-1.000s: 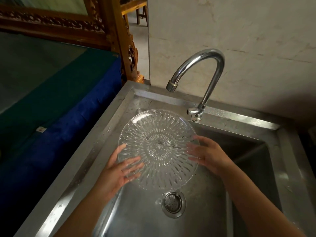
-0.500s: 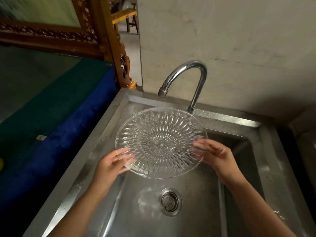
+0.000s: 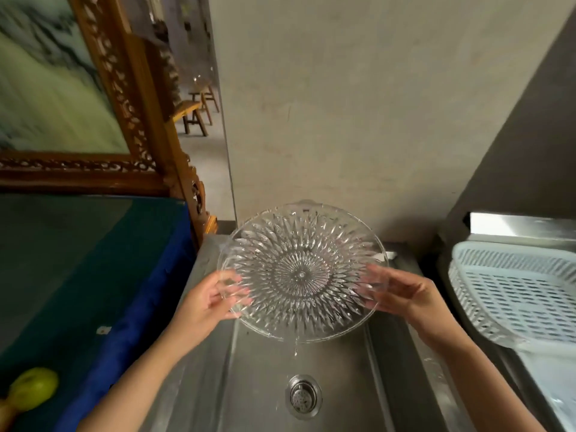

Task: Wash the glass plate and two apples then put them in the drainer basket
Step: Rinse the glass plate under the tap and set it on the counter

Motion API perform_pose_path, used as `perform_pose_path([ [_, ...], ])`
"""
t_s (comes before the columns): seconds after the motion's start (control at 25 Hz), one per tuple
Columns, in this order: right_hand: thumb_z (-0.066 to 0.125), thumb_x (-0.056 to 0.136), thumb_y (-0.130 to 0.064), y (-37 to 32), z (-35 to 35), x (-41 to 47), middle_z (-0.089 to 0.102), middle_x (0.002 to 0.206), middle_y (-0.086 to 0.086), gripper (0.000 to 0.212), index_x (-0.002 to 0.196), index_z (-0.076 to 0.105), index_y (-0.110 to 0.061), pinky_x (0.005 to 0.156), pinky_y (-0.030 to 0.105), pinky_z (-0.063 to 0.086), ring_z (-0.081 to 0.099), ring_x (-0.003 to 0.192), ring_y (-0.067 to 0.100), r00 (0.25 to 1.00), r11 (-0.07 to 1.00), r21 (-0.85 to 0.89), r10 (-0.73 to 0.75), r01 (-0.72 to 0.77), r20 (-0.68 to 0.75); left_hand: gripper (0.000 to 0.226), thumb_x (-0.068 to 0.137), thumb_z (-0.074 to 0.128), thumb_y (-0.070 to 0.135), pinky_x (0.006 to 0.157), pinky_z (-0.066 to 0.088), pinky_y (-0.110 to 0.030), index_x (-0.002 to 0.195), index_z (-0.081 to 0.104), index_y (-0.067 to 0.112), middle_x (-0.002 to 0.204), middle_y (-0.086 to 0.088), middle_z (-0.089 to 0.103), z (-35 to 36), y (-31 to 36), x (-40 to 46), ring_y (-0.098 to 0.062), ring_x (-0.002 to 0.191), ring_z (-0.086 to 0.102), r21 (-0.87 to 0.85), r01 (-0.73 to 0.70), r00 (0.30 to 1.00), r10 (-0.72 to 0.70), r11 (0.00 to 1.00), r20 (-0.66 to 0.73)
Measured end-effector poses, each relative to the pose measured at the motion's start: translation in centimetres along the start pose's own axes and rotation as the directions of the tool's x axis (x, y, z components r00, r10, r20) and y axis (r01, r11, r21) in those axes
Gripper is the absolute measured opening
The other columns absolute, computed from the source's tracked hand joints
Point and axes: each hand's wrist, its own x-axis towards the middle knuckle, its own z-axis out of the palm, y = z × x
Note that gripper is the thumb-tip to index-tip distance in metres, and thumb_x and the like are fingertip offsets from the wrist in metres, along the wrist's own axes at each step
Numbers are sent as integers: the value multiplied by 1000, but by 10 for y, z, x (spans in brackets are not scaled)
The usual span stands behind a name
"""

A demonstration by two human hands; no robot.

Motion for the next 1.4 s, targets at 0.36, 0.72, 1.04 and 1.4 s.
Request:
perform_pose_path([
  [0.36,68,66,17,-21,-2,-96,76,75,4,21,73,64,-3,73,27,57,71,75,16,959,998,-55,-22,7,-283,37,79,62,-8,71,52,-10,113,61,7,84,-15,72,36,38,-9,-1,74,68,380,-274,956,295,883,4],
  [0.72,59,80,9,-37,-106,-183,69,97,7,46,118,61,-17,69,32,58,69,80,19,859,988,44,151,-148,-489,48,84,57,-6,56,54,-11,123,49,21,93,-4,73,181,50,-10,-5,70,73,124,-57,969,25,991,244],
  [1.04,49,86,9,-27,-223,-288,66,109,17,49,126,51,-19,77,42,56,67,88,28,714,946,121,308,-301,-629,42,85,55,-7,46,53,-17,121,49,13,90,-13,67,352,47,-35,-11,51,70,44,325,867,-316,945,386],
  [1.4,45,86,8,28,-309,-344,67,106,13,47,123,52,-18,62,31,56,67,81,24,550,883,303,462,-358,-696,63,75,46,-26,57,43,-24,131,44,4,106,-19,62,477,3,-46,-24,69,66,172,579,703,-595,797,390],
])
